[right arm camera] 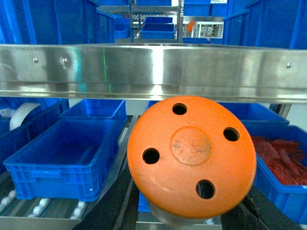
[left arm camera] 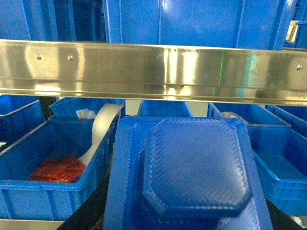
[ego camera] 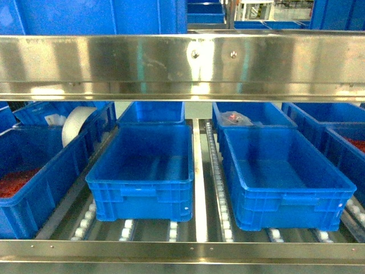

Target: Sort blue parts and orange caps into right shelf containers

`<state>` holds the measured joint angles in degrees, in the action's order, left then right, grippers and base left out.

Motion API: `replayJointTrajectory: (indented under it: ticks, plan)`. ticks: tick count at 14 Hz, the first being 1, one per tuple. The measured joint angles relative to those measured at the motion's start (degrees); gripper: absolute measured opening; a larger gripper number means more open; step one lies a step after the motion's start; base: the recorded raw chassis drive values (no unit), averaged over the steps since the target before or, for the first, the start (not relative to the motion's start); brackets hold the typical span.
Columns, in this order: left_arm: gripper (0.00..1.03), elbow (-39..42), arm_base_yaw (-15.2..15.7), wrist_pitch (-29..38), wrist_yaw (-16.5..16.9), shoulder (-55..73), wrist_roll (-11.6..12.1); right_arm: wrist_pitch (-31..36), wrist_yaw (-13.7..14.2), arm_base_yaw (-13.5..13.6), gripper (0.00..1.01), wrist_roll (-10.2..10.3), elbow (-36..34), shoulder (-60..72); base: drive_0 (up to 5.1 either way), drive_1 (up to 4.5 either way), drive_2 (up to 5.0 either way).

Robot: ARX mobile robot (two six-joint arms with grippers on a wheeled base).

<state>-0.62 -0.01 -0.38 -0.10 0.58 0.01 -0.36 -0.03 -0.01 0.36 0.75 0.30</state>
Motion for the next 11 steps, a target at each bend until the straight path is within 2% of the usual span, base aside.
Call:
replayJointTrajectory:
  ticks: [11]
  plan:
    - [0.43,0.0,0.0,0.0,0.1,0.0,0.0,0.0,0.0,0.0,0.41,0.0,0.0,0.0,-4.9,2.47,2.5]
